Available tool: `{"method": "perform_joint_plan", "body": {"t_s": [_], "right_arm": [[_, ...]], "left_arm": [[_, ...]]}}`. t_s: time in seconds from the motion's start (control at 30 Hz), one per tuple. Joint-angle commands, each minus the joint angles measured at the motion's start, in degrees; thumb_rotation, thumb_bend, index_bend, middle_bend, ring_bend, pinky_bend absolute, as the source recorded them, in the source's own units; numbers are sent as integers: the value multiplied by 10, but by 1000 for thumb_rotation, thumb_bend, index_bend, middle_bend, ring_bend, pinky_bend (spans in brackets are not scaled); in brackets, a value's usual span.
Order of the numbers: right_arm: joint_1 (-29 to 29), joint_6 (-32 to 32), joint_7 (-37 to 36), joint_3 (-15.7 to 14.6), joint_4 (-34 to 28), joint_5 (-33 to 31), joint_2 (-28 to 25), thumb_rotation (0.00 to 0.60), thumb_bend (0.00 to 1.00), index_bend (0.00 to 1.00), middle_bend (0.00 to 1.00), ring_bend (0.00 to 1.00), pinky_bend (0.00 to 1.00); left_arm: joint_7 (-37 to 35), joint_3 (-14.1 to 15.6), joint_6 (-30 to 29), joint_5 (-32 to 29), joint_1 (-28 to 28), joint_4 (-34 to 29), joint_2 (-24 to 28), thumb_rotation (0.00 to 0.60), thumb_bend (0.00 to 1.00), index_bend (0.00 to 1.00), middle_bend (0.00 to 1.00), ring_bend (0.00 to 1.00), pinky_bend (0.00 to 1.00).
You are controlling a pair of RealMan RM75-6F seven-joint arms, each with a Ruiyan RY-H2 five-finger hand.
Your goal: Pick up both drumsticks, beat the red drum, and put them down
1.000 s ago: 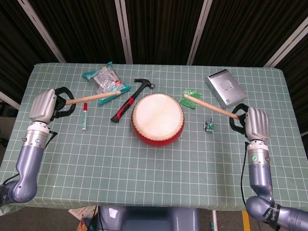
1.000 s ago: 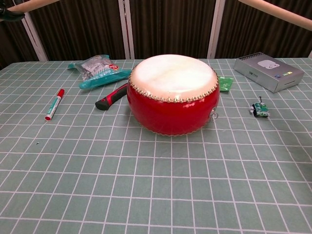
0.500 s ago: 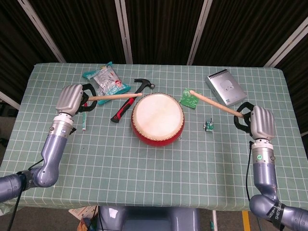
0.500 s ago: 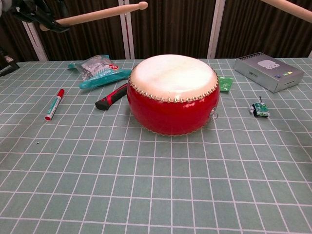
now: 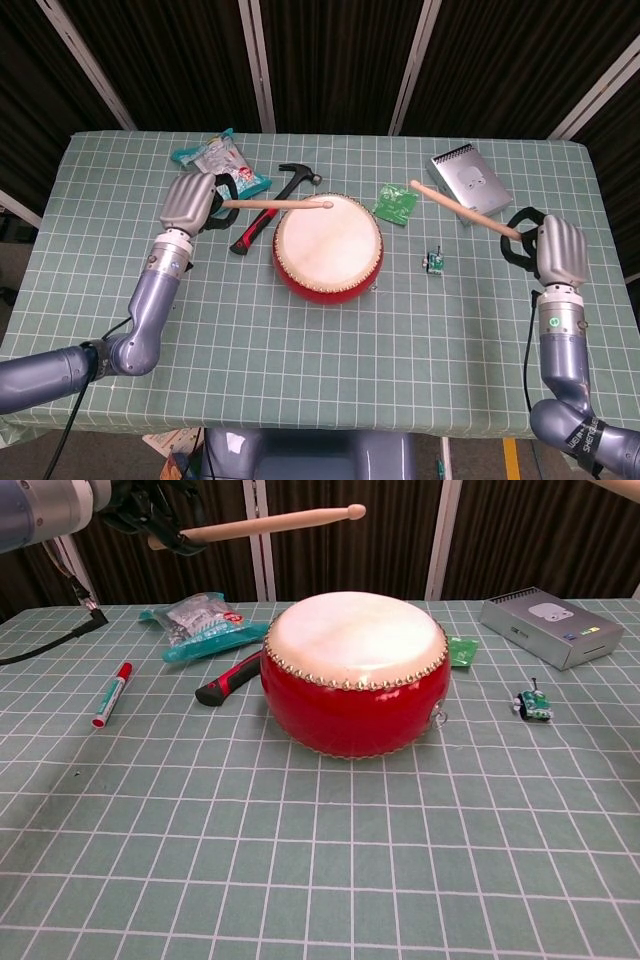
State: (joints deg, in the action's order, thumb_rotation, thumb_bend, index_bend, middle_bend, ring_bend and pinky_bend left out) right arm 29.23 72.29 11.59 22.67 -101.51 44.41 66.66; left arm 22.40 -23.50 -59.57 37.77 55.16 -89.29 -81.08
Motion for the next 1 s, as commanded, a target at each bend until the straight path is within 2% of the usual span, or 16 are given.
{"method": "perform_joint_plan", "body": {"t_s": [0.03,0.17,0.27,0.47,0.57,0.63,0.7,0.77,0.83,0.93,1.0], "right_arm": [[-2,-4,-6,0,5,1,-2,600,546,909,1000,1000,998],[-5,-7,-13,-1,13,3,-4,600,546,910,1000,1000,998],[-8,-9,-19,-1,18,4,-5,600,546,910,1000,1000,998],[-12,-18,-26,-4,32,0,-3,600,548,909,1000,1000,998],[-14,-21,-28,-7,38,-1,-1,600,548,909,1000,1000,998],[-15,-21,-28,-9,39,-1,-1,600,548,910,1000,1000,998],[-18,-20,-28,-10,37,2,-1,600,548,910,1000,1000,998],[-20,-17,-29,-11,34,5,-3,600,549,910,1000,1000,998],[-24,-13,-30,-12,29,8,-5,600,548,910,1000,1000,998],[-29,-7,-30,-14,21,11,-9,600,549,909,1000,1000,998],[-32,-3,-31,-14,17,15,-10,600,548,909,1000,1000,998]], "left_arm": [[-13,-11,-20,13,7,9,-20,600,524,768,1000,1000,1000],[-36,-9,-44,53,9,34,-51,600,529,770,1000,1000,1000],[-9,5,-24,39,17,49,-56,600,530,771,1000,1000,1000],[131,26,27,-85,69,79,-56,600,536,770,1000,1000,1000],[216,57,50,-146,102,120,-75,600,540,772,1000,1000,1000],[322,99,71,-225,132,131,-73,600,541,775,1000,1000,1000],[414,116,63,-326,168,123,-68,600,542,777,1000,1000,1000],[453,109,47,-388,191,116,-65,600,543,778,1000,1000,1000],[461,93,37,-416,201,103,-54,600,543,778,1000,1000,1000],[418,64,31,-394,193,73,-28,600,543,778,1000,1000,1000],[344,35,23,-331,170,46,-12,600,543,777,1000,1000,1000]]}}
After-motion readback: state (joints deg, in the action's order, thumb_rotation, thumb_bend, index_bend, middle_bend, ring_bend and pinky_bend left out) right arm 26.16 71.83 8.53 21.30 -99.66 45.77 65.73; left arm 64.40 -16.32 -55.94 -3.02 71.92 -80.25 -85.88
